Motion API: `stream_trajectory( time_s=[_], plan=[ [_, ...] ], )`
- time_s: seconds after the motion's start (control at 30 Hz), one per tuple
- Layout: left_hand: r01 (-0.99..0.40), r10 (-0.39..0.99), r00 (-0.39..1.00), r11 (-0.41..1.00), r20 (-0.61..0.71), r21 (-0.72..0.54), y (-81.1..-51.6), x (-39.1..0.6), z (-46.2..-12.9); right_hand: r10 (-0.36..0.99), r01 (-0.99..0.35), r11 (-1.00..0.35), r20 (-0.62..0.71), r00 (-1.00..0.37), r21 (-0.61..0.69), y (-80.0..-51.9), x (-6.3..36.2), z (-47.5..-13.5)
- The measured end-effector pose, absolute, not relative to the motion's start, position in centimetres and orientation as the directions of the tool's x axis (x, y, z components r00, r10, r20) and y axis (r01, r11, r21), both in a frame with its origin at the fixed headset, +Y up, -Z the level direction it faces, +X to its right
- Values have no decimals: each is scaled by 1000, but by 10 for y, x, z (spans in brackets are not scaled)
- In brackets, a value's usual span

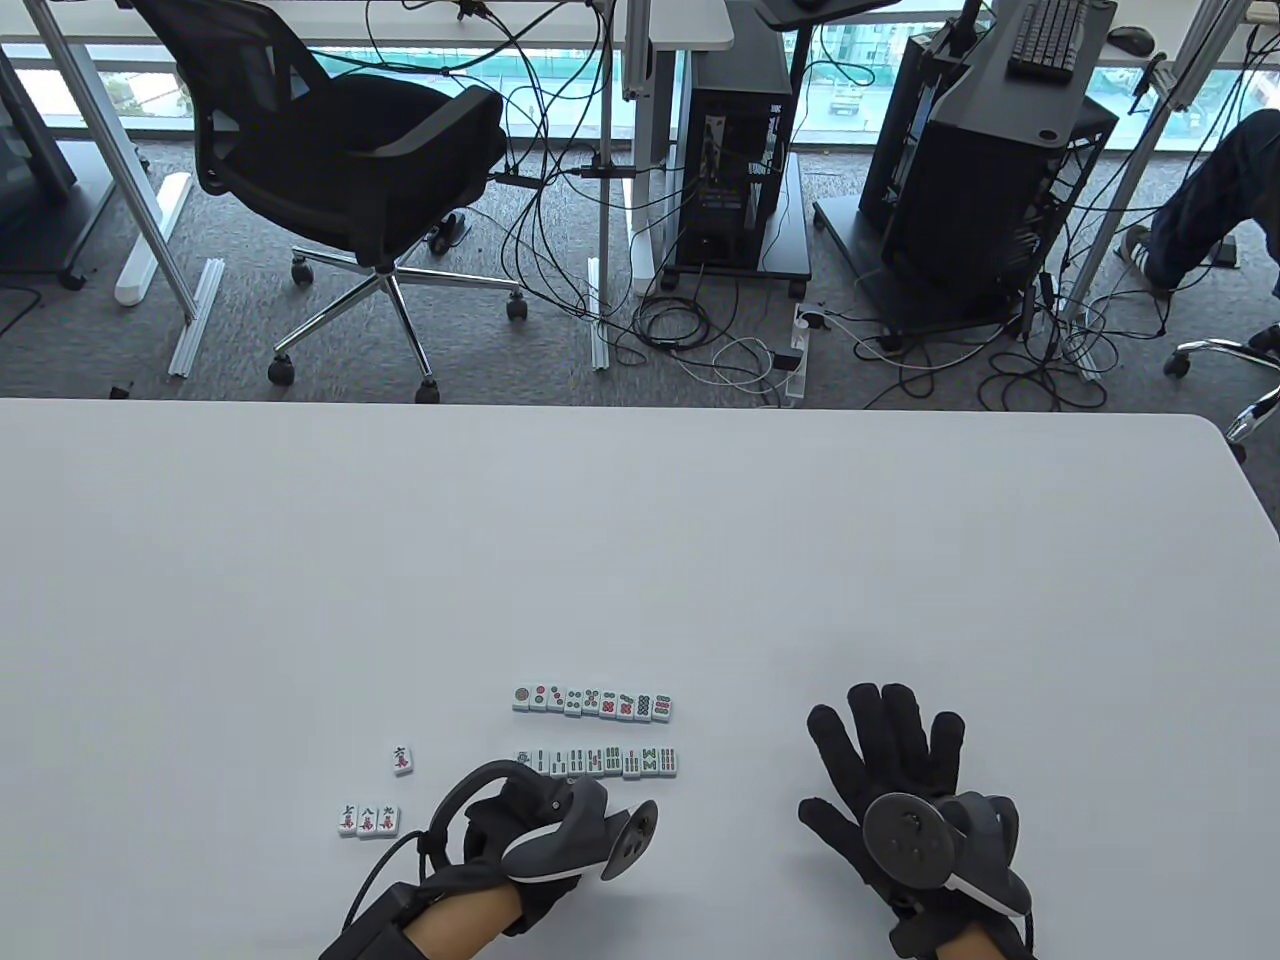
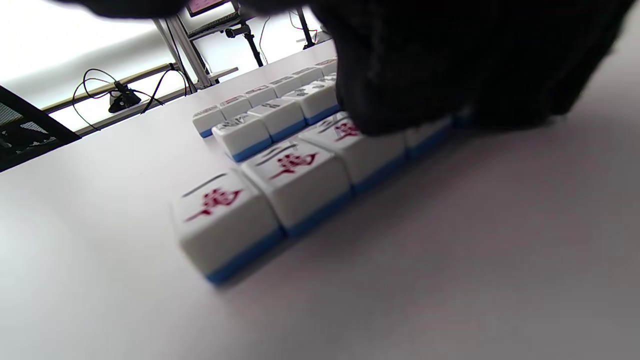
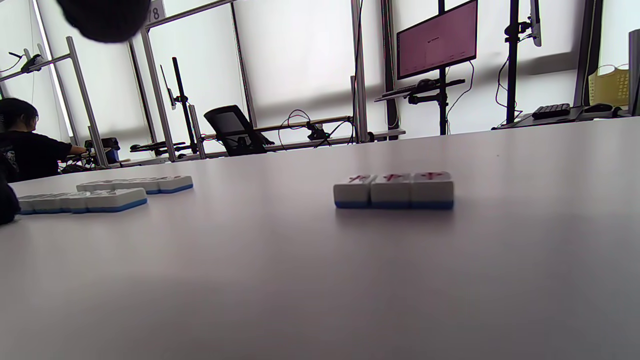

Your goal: Mahjong suit sorting

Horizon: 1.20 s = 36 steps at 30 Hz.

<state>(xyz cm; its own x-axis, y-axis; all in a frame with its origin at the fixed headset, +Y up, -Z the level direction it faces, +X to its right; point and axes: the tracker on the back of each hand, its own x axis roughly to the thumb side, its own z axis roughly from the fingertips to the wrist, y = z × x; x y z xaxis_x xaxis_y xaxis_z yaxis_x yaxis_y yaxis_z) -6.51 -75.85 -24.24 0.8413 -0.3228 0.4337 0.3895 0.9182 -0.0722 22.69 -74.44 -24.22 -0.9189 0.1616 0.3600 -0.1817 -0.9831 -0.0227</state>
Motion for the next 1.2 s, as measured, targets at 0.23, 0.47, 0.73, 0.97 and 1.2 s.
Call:
stream_trajectory(
  time_s=[0.23,0.47,0.73,0.97,1.2],
  plan=[
    [342,-318,874,940,367,0,-726,-87,-244,157,-177,-984,356,-921,-24,-744,227,-242],
    [369,-363,914,929,181,-2,-689,-150,-264,157,-176,-984,349,-924,-21,-744,228,-243],
    [353,-352,935,921,37,-166,-723,-212,-281,152,-168,-986,348,-925,-18,-744,228,-243],
    [249,-254,967,922,23,-298,-752,-226,-293,148,-165,-986,348,-926,-19,-744,228,-243],
    [263,-265,964,925,33,-274,-760,-217,-298,147,-164,-986,349,-925,-18,-744,227,-243]
  ],
)
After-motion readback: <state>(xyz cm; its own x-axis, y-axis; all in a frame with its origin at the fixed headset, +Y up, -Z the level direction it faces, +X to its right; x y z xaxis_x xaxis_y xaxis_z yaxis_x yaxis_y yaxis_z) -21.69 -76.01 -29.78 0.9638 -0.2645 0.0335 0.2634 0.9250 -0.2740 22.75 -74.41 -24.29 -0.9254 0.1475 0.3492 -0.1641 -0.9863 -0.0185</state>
